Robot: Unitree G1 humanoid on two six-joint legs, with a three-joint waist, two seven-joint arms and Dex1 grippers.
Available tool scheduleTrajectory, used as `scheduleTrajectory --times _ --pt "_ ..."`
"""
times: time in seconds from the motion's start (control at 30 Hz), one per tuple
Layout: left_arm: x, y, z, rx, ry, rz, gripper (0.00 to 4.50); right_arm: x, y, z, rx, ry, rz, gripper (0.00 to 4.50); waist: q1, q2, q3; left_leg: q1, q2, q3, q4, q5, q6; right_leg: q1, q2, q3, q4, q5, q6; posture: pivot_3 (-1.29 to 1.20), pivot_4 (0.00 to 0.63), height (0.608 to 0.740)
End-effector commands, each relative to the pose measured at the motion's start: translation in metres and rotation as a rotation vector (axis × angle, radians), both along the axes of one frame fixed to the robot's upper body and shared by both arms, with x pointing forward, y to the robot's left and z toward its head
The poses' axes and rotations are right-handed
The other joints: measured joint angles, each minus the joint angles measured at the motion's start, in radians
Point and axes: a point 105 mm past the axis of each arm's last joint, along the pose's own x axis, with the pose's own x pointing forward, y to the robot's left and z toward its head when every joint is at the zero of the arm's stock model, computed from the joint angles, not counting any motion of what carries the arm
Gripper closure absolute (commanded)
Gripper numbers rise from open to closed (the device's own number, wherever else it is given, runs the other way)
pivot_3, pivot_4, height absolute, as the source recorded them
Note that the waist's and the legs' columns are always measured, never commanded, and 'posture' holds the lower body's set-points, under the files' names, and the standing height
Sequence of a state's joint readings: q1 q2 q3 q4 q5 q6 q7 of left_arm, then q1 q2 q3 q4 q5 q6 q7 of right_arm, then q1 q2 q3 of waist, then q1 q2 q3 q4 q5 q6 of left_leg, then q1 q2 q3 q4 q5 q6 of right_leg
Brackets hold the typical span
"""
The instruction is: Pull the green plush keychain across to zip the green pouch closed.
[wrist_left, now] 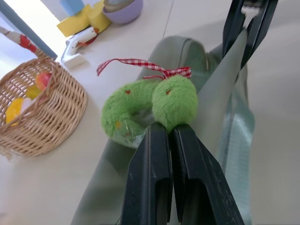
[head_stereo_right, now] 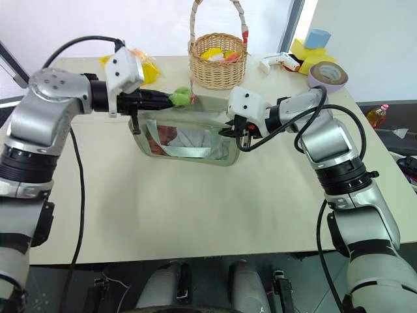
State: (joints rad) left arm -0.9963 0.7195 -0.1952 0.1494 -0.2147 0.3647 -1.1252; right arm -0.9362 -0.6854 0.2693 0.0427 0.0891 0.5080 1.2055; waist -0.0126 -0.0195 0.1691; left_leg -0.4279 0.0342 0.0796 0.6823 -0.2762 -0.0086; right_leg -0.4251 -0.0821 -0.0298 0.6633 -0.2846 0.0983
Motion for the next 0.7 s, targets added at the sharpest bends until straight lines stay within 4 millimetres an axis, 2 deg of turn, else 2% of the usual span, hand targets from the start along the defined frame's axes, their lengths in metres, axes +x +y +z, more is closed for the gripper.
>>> scheduleTrajectory --times 0.03,0.13,0.3,0.37,0.43,0.53,0.7 --pt "-0.002 -0.005 0.012 0.006 -0.055 -0.043 4.46 -0.003 0.004 0.016 0.004 -0.060 0.022 4.50 0.000 0.000 0.000 0.000 0.000 0.000 0.000 0.000 0.000 0.000 0.000 0.000 0.000 0.000 0.000 0.00 0.150 0.739" --pt "-0.002 -0.004 0.013 0.008 -0.046 -0.054 3.57 -0.003 0.004 0.016 0.006 -0.061 0.018 4.50 0.000 0.000 0.000 0.000 0.000 0.000 0.000 0.000 0.000 0.000 0.000 0.000 0.000 0.000 0.000 0.00 0.150 0.739" --pt "0.002 0.003 0.019 0.014 -0.059 -0.024 1.05 -0.003 0.005 0.016 0.009 -0.060 0.017 4.50 0.000 0.000 0.000 0.000 0.000 0.000 0.000 0.000 0.000 0.000 0.000 0.000 0.000 0.000 0.000 0.00 0.150 0.739" --pt "-0.002 0.011 0.032 -0.002 -0.053 -0.011 0.03 -0.002 0.004 0.015 0.010 -0.060 0.014 4.50 0.000 0.000 0.000 0.000 0.000 0.000 0.000 0.000 0.000 0.000 0.000 0.000 0.000 0.000 0.000 0.00 0.150 0.739" --pt "-0.009 0.024 0.044 -0.010 -0.038 -0.003 0.03 -0.001 0.004 0.014 0.010 -0.060 0.012 4.50 -0.003 0.000 0.000 0.000 0.000 0.000 0.000 0.000 0.000 0.000 0.000 0.000 0.000 0.000 0.000 0.00 0.150 0.739" --pt "-0.014 0.042 0.050 -0.008 -0.002 0.025 0.03 0.000 0.004 0.014 0.010 -0.061 0.012 4.50 -0.005 0.000 0.000 0.000 0.000 0.000 -0.001 0.000 0.000 0.000 0.000 0.000 0.000 0.000 0.000 0.00 0.150 0.739" --pt "-0.016 0.084 0.037 0.028 0.078 0.146 0.03 0.000 0.005 0.015 0.014 -0.065 0.016 4.50 -0.003 0.000 0.000 0.000 0.000 0.000 0.000 0.000 0.000 0.000 0.000 0.000 0.000 0.000 0.000 0.00 0.150 0.739"
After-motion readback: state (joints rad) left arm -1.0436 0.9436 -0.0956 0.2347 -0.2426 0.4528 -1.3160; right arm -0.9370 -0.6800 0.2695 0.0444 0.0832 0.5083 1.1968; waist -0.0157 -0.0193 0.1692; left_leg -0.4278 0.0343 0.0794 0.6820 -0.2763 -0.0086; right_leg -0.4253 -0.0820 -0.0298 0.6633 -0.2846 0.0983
